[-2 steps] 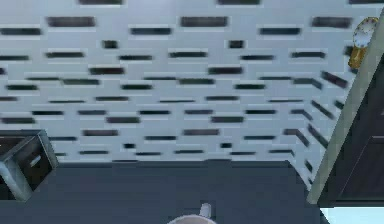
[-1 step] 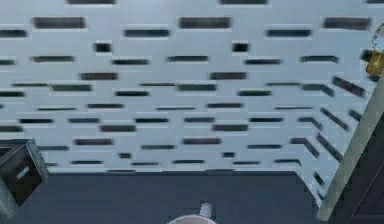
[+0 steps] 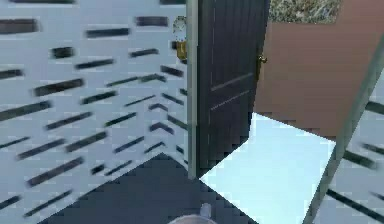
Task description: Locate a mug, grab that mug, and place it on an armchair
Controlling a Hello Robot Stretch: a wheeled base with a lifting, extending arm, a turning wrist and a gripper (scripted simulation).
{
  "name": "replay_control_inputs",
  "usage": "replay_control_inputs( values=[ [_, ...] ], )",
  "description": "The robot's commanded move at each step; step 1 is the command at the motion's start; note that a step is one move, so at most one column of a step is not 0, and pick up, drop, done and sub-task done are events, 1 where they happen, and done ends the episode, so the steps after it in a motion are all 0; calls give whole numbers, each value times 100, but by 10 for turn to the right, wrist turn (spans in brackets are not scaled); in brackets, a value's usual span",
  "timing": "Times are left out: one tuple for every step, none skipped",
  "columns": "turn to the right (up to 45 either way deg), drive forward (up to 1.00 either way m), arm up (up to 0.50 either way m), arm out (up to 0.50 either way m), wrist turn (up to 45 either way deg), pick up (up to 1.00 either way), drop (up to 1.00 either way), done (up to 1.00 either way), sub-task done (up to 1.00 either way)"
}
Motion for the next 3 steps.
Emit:
replay_control_inputs(
  values=[
    [240, 0, 0, 0, 0, 0, 0, 0, 0],
    [0, 45, 0, 0, 0, 0, 0, 0, 0],
    [0, 80, 0, 0, 0, 0, 0, 0, 0]
  ],
)
